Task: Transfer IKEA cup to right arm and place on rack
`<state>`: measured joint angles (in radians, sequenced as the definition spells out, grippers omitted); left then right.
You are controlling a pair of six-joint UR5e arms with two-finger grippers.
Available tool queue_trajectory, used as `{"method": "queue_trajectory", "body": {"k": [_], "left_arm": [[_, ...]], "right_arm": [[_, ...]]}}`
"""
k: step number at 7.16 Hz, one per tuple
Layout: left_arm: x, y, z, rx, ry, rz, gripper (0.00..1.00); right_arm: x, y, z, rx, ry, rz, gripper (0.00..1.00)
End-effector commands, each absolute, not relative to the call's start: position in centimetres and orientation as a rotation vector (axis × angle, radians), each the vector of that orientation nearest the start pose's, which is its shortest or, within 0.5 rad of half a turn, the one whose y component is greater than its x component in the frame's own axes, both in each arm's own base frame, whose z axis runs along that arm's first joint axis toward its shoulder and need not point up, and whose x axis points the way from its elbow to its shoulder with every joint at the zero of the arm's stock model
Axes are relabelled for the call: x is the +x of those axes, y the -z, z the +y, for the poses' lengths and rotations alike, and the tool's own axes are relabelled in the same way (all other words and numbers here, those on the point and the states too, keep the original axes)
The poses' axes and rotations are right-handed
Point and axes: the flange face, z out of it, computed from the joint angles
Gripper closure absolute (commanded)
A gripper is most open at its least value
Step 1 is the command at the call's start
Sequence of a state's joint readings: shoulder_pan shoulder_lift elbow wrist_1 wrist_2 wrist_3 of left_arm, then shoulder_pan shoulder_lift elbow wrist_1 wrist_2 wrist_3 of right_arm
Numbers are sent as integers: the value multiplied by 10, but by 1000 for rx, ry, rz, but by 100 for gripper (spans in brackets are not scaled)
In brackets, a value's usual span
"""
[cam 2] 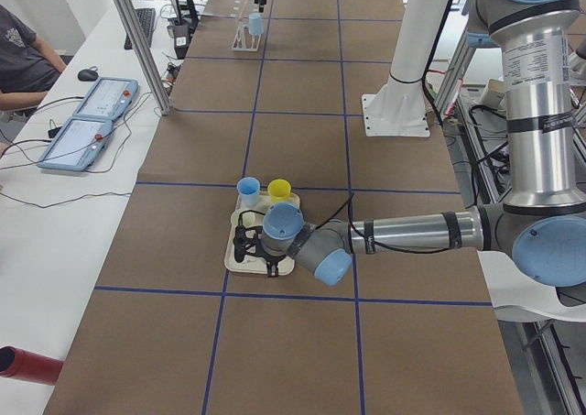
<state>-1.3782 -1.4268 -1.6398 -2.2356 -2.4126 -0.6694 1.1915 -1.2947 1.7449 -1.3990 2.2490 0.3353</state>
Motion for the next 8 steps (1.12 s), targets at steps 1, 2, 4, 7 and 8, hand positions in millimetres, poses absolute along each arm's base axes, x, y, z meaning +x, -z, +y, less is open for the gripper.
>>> {"method": "queue_trajectory", "body": {"k": [1,2,4,7,8], "left_arm": [[24,-530,-478,197,245,1008,100],[30,-483,-501,149,355,1077,100],[59,-413,-525,56,460,1192,100],[174,-294,-505,-246,543,1314,100],[199,-270,-487,-369,559,1348,100]], "right_arm": [[-177,-390,-568,288,158,-865,2],[-204,-378,-556,297,125,-920,2],[-240,-359,-536,275,27,-1041,1],[-260,-323,-502,163,-39,-1316,2],[-257,-310,-492,139,-40,-1400,2]]}}
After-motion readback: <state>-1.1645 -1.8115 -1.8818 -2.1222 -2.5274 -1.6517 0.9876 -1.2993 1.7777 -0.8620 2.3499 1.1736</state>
